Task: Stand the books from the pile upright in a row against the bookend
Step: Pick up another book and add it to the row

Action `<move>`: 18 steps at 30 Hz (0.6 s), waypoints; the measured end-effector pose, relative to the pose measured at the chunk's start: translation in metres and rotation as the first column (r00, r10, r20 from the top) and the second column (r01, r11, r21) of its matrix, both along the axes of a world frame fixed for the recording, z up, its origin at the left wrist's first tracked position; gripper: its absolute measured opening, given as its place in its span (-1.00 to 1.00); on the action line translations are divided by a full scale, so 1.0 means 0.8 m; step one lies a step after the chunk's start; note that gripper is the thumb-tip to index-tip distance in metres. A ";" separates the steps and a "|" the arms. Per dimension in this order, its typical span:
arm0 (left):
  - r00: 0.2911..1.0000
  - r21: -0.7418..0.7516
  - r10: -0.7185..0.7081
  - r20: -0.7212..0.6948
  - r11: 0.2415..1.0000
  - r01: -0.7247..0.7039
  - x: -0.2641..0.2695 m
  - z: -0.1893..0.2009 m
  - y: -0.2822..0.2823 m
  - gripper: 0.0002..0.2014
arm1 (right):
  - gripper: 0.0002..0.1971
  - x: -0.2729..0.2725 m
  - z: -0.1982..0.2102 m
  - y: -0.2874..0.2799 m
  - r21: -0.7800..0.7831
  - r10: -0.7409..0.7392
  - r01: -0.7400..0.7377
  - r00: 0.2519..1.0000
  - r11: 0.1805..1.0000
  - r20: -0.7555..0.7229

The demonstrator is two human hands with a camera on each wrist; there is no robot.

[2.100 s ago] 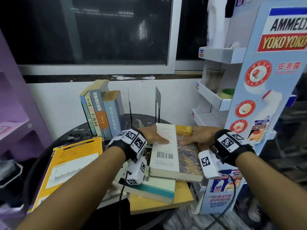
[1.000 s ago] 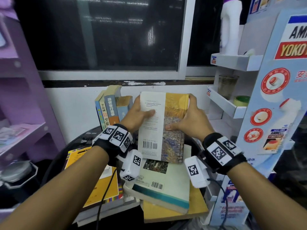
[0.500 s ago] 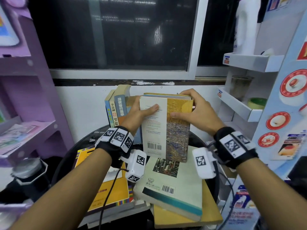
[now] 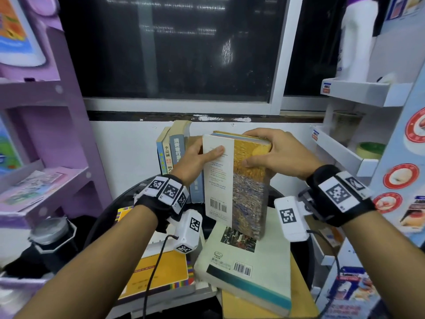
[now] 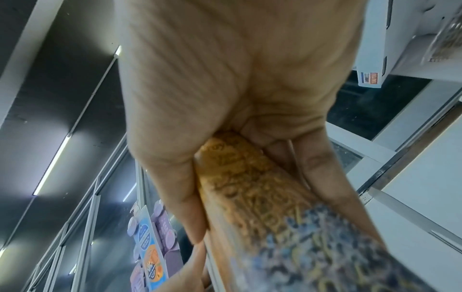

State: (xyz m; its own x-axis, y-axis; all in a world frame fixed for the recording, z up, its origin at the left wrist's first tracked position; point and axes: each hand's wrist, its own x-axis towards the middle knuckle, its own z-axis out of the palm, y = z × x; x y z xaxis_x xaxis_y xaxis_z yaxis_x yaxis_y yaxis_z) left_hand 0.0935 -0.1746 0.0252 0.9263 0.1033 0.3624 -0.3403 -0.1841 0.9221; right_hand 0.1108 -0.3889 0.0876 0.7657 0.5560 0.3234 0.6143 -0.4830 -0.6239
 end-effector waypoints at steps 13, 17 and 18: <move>0.819 0.464 0.492 0.295 0.676 -0.573 0.029 0.016 0.058 -0.51 | -0.66 0.018 0.006 0.005 0.320 -0.208 0.174 0.975 0.931 0.074; 0.801 0.640 0.513 0.309 0.511 -0.574 0.040 0.016 0.071 -0.42 | -0.59 0.026 0.025 0.010 0.415 -0.253 0.193 0.963 0.889 0.095; 0.806 0.664 0.513 0.295 0.496 -0.559 0.044 0.015 0.074 -0.40 | -0.60 0.029 0.030 0.011 0.439 -0.259 0.194 0.961 0.877 0.093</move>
